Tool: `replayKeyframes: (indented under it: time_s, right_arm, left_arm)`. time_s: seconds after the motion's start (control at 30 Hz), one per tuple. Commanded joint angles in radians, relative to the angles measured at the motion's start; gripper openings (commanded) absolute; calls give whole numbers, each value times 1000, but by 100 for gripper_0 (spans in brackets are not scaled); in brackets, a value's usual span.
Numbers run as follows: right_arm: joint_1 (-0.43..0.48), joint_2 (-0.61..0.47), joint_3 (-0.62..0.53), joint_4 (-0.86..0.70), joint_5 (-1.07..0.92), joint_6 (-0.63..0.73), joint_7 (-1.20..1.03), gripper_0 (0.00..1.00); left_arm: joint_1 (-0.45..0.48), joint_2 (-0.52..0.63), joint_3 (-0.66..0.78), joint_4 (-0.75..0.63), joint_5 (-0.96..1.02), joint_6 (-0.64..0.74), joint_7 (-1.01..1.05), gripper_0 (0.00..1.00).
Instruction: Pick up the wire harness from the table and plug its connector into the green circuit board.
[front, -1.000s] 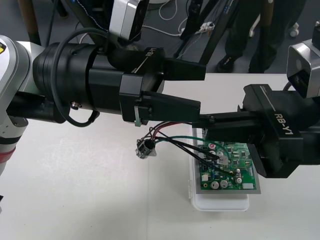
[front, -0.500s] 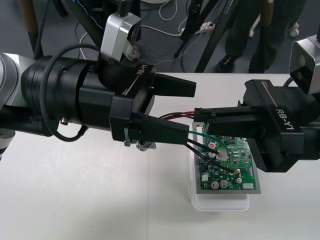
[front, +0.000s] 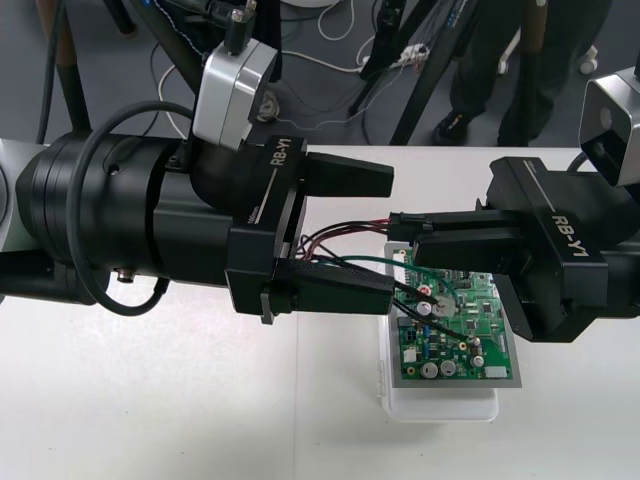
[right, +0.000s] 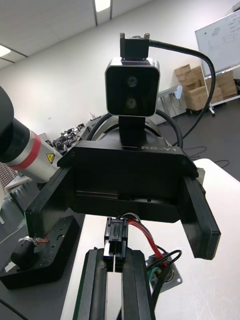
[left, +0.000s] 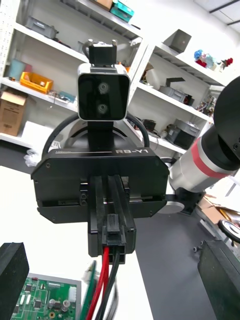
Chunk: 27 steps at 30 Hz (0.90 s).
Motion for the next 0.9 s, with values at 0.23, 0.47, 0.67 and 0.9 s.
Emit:
replayKeyframes:
  time_s: [0.23,0.47,0.67,0.9]
  right_arm:
    - [-27,20,13,-8,-17,17,34,0]
    - [-27,22,13,-8,-17,15,34,0]
    - [-27,22,13,-8,-17,17,34,0]
    - [-27,22,13,-8,-17,18,34,0]
  left_arm:
    - [17,45,-9,-49,-4,100,-27,100]
    - [16,44,-9,-51,-4,99,-28,100]
    - [14,41,-10,-51,-4,99,-28,100]
    - [14,36,-13,-51,-4,100,-30,80]
